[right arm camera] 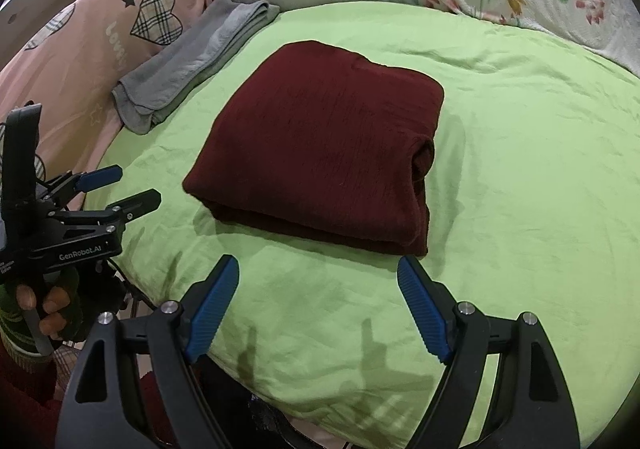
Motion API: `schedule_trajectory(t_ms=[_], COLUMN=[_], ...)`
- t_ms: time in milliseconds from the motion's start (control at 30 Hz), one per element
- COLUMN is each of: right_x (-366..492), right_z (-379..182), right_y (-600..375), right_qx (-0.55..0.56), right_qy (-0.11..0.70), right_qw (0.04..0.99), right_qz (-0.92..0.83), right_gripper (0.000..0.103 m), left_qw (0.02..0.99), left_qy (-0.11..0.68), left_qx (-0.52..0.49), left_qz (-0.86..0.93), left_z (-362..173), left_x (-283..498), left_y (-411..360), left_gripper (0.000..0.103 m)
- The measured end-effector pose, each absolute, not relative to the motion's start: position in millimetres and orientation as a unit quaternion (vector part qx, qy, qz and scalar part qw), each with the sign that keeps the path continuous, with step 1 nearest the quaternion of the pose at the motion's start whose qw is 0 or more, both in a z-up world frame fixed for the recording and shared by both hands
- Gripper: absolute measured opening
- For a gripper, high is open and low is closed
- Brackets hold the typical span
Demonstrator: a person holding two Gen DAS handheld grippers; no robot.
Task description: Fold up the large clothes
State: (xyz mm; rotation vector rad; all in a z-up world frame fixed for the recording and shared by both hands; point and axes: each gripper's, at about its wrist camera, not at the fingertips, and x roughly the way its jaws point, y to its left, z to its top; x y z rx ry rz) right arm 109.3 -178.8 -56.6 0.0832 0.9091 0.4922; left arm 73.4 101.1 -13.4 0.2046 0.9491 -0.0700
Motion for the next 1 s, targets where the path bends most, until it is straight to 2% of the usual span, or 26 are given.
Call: schedule_trajectory(t_ms=[500,833,1000], right_x=[120.1,123.3,124.0], right_z=[-41.6,-35.3,-34.2], right_y=[-187.7,-182.9,-179.1], right_qx=[0.06,0.052,0.05], right_qy=[0.415,0.411,0.409], right_qw=[0.875,0.876,0.876], right_qz=[0.241,0.249,0.251], right_gripper=[0.082,0.082,0.082], left_qw=[0.893,0.924,0.913], left_qy=[0.443,0.379,0.401], left_qx=[0.06,0.053,0.066], left_qz=[-0.04,-0.021,-0.035], left_z=[3.2,21.3,18.2], left_x=[77.7,68.8,74.3], left_y=[102.3,102.9,100.0], left_gripper=[0.085,0.085,0.085])
